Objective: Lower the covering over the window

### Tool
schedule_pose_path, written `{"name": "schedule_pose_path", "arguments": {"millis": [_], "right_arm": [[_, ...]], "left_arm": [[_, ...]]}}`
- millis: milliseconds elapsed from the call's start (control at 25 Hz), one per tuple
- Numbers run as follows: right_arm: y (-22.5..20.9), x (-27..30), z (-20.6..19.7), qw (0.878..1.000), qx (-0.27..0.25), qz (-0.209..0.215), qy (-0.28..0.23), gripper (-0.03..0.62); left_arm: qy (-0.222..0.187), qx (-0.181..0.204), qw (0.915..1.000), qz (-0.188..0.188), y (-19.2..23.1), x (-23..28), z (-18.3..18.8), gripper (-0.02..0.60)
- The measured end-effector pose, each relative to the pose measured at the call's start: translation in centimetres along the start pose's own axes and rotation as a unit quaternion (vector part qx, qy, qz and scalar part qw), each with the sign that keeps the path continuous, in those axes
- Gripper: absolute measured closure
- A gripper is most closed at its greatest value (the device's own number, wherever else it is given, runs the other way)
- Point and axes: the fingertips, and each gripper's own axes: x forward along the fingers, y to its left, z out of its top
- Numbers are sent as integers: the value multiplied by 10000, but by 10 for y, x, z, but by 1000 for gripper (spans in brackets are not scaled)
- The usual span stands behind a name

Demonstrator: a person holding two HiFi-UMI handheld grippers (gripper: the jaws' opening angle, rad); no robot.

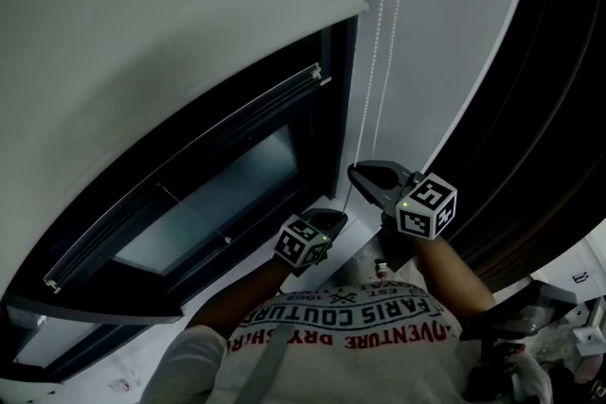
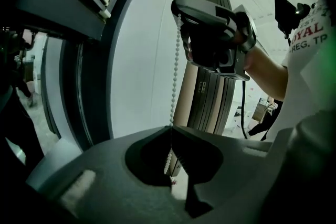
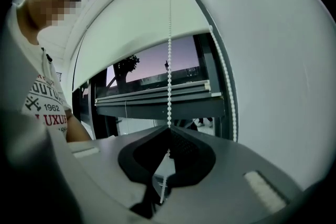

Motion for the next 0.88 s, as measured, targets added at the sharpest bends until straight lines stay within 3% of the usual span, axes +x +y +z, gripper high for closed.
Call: {"name": "schedule_pose_path", "arguments": {"millis": [280, 440, 680, 880], "right_arm": [[-1, 5, -41, 9994, 252, -84, 198, 592], [-2, 4, -52, 9993, 192, -157, 280, 592], [-1, 4, -91, 9971, 272, -230, 676, 592], [0, 7, -126, 9944, 546, -232, 879, 592]], "left_arm": [[323, 37, 9994, -113, -2, 11, -42, 568], [204, -42, 9997, -142, -4, 7, -42, 530], [-311, -238, 9992, -57, 4, -22, -3, 525], [-978, 43, 9952, -45, 0, -50, 65, 525]]}}
